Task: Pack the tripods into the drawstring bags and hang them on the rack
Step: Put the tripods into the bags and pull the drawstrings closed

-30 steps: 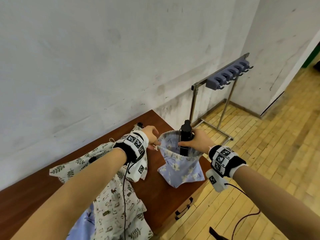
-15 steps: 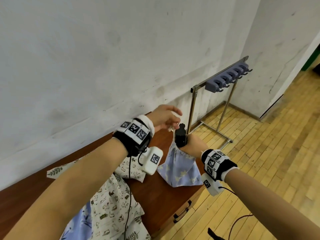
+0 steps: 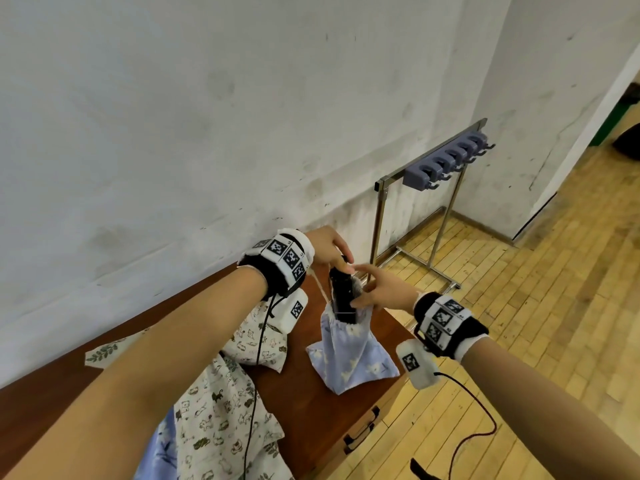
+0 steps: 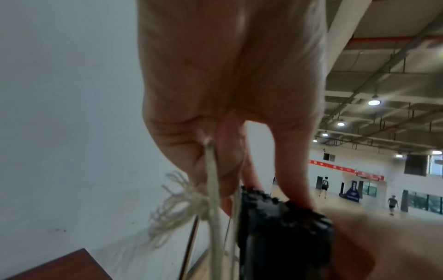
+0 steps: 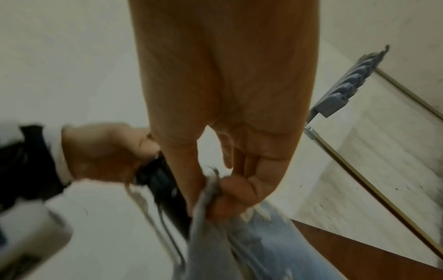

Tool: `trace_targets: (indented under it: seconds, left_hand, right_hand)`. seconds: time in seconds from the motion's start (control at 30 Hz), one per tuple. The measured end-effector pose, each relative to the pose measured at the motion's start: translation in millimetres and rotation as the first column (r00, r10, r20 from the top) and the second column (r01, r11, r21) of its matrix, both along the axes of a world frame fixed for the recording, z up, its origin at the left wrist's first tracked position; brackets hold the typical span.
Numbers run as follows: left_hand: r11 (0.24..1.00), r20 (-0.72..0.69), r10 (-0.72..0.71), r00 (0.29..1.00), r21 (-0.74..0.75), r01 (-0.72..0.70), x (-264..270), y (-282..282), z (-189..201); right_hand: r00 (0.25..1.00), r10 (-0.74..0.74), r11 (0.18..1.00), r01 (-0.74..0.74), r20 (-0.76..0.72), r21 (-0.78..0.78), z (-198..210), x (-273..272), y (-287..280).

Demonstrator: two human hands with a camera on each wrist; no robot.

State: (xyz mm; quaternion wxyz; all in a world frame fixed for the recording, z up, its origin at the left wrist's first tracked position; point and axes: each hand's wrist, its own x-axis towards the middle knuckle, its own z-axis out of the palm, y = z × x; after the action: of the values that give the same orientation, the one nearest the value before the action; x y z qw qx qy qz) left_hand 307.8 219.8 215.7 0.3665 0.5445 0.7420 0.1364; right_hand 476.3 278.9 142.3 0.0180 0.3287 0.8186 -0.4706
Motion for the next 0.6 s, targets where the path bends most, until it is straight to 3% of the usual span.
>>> trace_targets:
  seconds: [0.07,0.23,0.43,0.5,0.6]
  left_hand:
    - [0.998,0.021,0.04,0.999,-0.05,-0.039,-2,2,-1]
    - [0.991,0.034,0.067,0.997,-0.114,-0.063,-1,8,-14]
    - [0.989,-0.08,0.036,0.996,-0.143,-0.047,4,14,-14]
    - [0.993,-0.126,0.011,0.992,-0.118,-0.026,3,16,-17]
    - [0.995,-0.143,-0.023,0.99,-0.097,0.009,4,18,-21]
  right_hand:
    - [0.996,-0.064,0.992,0.057,-0.056,-0.115,8,8,6]
    - [0.976,-0.217,0.975,0.218,-0.017,0.044,-5,14,18]
    - [0.918,-0.395,0.916,0.396,0.029,-0.07,-15,12,17]
    - [0.909,-0.414,0.893,0.416,0.05,-0.17,-10,10,15]
    - [0.858,-0.514,0.752,0.439,-0.02,-0.492,2,8,20]
